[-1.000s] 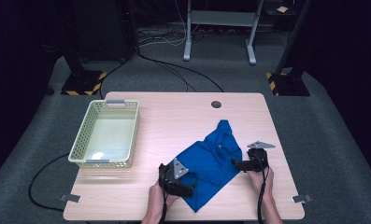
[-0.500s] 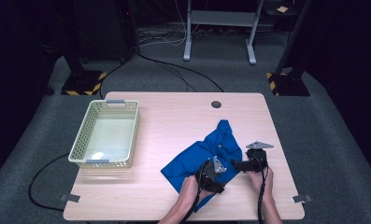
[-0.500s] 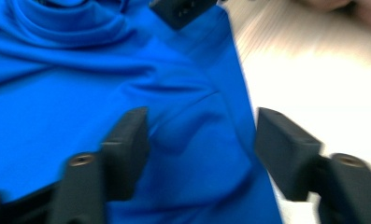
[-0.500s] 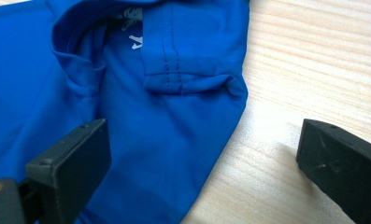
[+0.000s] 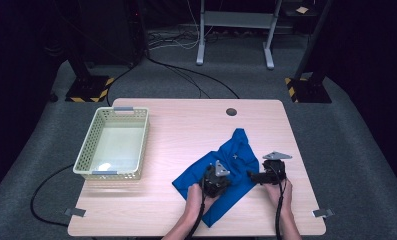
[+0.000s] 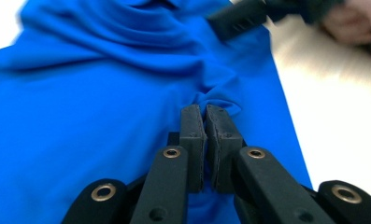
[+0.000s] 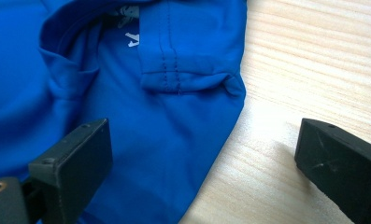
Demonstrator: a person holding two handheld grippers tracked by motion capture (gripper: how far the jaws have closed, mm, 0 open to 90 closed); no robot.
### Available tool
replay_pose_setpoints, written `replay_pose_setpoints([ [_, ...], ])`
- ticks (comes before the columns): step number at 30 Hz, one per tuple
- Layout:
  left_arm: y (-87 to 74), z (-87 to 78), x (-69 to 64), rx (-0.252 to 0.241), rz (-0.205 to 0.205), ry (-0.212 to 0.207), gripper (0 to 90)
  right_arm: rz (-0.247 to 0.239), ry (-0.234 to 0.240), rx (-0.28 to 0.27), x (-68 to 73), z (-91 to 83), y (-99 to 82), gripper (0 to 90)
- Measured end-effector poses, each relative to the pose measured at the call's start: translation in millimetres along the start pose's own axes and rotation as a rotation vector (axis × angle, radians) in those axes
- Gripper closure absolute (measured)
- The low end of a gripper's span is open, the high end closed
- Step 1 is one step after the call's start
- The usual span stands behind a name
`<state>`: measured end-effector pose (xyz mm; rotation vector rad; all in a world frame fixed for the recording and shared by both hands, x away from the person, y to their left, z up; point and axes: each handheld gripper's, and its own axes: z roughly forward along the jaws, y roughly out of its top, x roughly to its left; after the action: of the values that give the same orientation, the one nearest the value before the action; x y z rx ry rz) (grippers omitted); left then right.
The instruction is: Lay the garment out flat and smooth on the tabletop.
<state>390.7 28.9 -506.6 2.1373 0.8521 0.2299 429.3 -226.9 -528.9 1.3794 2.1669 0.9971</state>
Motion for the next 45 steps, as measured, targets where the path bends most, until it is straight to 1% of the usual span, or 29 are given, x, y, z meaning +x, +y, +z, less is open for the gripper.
replay_pose_setpoints([
  [2, -0.3, -9.6, 15.4, -0.02, -0.049, 0.013, 85.3, -0.008, -0.008, 0.004, 1.1, 0.5, 0.1, 3.3],
  [4, -1.9, -18.1, 32.0, -0.038, -0.107, 0.026, 85.3, -0.013, -0.011, 0.008, 1.8, 0.6, 0.2, 3.2],
  [6, -5.2, -24.6, 47.9, -0.036, -0.147, 0.047, 85.1, -0.013, -0.013, 0.008, 2.1, 0.7, 0.3, 3.3],
  [8, -10.1, -26.7, 61.5, -0.003, -0.175, 0.063, 84.0, -0.014, -0.013, 0.008, 2.1, 0.8, 0.3, 3.3],
  [9, -13.2, -26.5, 67.3, 0.022, -0.185, 0.072, 81.5, -0.015, -0.012, 0.008, 2.1, 0.9, 0.4, 3.3],
  [10, -17.3, -26.4, 72.1, 0.044, -0.197, 0.074, 76.7, -0.015, -0.013, 0.008, 2.2, 0.9, 0.4, 3.3],
  [12, -21.4, -28.3, 74.4, 0.057, -0.205, 0.079, 68.2, -0.015, -0.013, 0.008, 2.2, 1.0, 0.5, 3.3],
  [13, -22.1, -30.6, 73.4, 0.055, -0.202, 0.078, 63.1, -0.013, -0.012, 0.008, 2.1, 0.9, 0.4, 3.3],
  [14, -20.8, -33.9, 70.0, 0.041, -0.194, 0.086, 59.7, -0.014, -0.012, 0.008, 1.8, 0.9, 0.4, 3.4],
  [15, -19.2, -35.6, 66.8, 0.03, -0.188, 0.094, 48.8, -0.012, -0.012, 0.008, 1.9, 0.9, 0.5, 3.4],
  [16, -16.0, -37.6, 62.3, 0.018, -0.174, 0.1, 48.8, -0.012, -0.012, 0.008, 1.9, 0.9, 0.5, 3.4],
  [17, -12.2, -38.4, 57.4, 0.006, -0.161, 0.092, 45.9, -0.012, -0.012, 0.008, 1.9, 1.0, 0.5, 3.3],
  [18, -7.7, -37.6, 51.8, -0.002, -0.144, 0.087, 42.3, -0.012, -0.012, 0.008, 2.0, 1.0, 0.5, 3.4],
  [19, -2.9, -35.3, 45.6, -0.004, -0.123, 0.088, 35.6, -0.014, -0.013, 0.008, 2.0, 1.1, 0.6, 3.4],
  [21, 6.3, -27.2, 34.8, 0.002, -0.072, 0.09, 31.9, -0.017, -0.015, 0.008, 2.1, 1.2, 0.6, 3.4],
  [23, 13.9, -15.3, 25.4, 0.027, -0.03, 0.094, 30.2, -0.016, -0.014, 0.008, 2.1, 1.2, 0.6, 3.4],
  [26, 21.2, 3.8, 14.6, 0.06, 0.015, 0.098, 28.4, -0.011, -0.013, 0.007, 1.9, 1.0, 0.5, 3.6],
  [27, 22.7, 9.5, 11.6, 0.071, 0.035, 0.107, 28.7, -0.01, -0.013, 0.007, 2.0, 0.9, 0.5, 3.6],
  [29, 23.9, 19.6, 7.1, 0.092, 0.052, 0.12, 32.0, -0.011, -0.013, 0.007, 2.0, 0.9, 0.5, 3.6],
  [30, 23.9, 23.6, 5.2, 0.095, 0.056, 0.138, 34.2, -0.013, -0.013, 0.007, 2.0, 1.0, 0.5, 3.6],
  [31, 23.8, 26.8, 4.3, 0.105, 0.068, 0.155, 44.3, -0.018, -0.014, 0.007, 2.2, 1.1, 0.6, 3.6],
  [32, 23.8, 28.9, 4.4, 0.111, 0.072, 0.164, 44.3, -0.018, -0.014, 0.007, 2.2, 1.1, 0.6, 3.6],
  [33, 23.7, 30.2, 5.7, 0.109, 0.073, 0.171, 49.7, -0.018, -0.015, 0.008, 2.4, 1.2, 0.6, 3.6],
  [34, 23.4, 30.5, 8.1, 0.102, 0.076, 0.174, 63.7, -0.019, -0.016, 0.009, 2.6, 1.2, 0.6, 3.8],
  [35, 23.5, 29.8, 11.4, 0.098, 0.07, 0.171, 63.7, -0.019, -0.016, 0.009, 2.6, 1.2, 0.6, 3.8],
  [37, 24.8, 28.0, 18.3, 0.091, 0.062, 0.16, 74.3, -0.02, -0.018, 0.009, 2.6, 1.2, 0.6, 3.9],
  [39, 27.3, 25.0, 24.9, 0.077, 0.046, 0.15, 81.0, -0.02, -0.018, 0.009, 2.6, 1.2, 0.6, 3.8],
  [41, 30.2, 20.3, 30.8, 0.058, 0.017, 0.137, 82.7, -0.019, -0.017, 0.008, 2.5, 1.2, 0.6, 3.9],
  [45, 36.1, 12.0, 42.8, 0.033, -0.01, 0.138, 83.7, -0.021, -0.02, 0.009, 2.7, 1.3, 0.6, 4.1],
])
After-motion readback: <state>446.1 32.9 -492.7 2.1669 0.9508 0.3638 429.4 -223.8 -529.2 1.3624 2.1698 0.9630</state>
